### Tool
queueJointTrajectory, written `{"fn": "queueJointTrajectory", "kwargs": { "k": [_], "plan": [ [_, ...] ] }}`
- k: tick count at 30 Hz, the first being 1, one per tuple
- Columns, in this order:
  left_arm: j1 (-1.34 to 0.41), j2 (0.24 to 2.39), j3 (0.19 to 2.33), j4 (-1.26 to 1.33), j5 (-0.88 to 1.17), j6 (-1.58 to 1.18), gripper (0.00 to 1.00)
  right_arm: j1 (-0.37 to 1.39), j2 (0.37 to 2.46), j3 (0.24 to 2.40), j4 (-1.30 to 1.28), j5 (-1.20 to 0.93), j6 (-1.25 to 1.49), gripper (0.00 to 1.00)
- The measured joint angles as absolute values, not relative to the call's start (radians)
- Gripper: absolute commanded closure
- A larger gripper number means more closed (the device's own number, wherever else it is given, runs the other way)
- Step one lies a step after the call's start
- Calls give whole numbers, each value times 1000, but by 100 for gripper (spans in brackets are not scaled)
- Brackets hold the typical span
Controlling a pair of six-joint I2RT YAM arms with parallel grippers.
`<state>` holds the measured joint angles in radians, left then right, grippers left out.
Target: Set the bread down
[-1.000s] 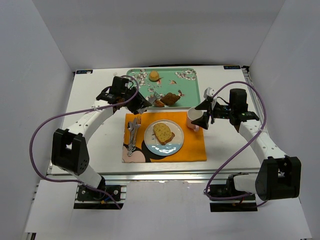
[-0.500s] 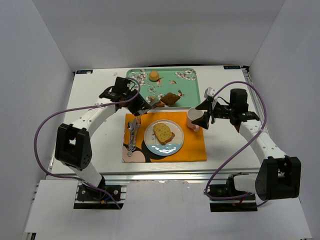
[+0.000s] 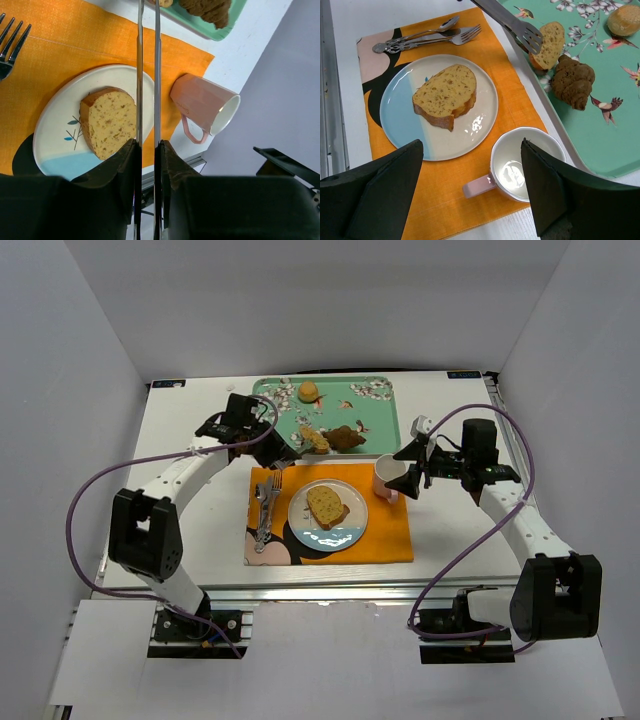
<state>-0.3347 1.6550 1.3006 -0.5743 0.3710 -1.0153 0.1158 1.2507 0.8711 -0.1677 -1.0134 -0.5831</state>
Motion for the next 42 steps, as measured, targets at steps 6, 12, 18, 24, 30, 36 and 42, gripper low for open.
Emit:
{"fn": "queueJointTrajectory", "kwargs": {
  "k": [6,12,18,24,30,36,42],
  "plan": [
    [-325,1515,1247,-577,397,-994,100,112,1250,871,-168,-1014,-583,17],
    [-336,1323,1182,-601,458,-866,100,112,1250,871,-168,-1017,-582,17],
    [-479,1269,1176,-695,451,-722,100,112,1250,875,-170,-1017,-578,17],
    [-680,1328,1174,-786,409,-644,100,112,1250,905,-186,-1017,-584,16],
    [-740,1373,1181,-886,356,-609,100,111,1250,916,-207,-1016,-588,16],
    [-743,1373,1222,-925,327,-599,96,111,1250,916,-221,-1016,-588,17],
    [-761,1402,1251,-952,323,-588,78,111,1250,916,-231,-1016,-588,17]
  ]
}}
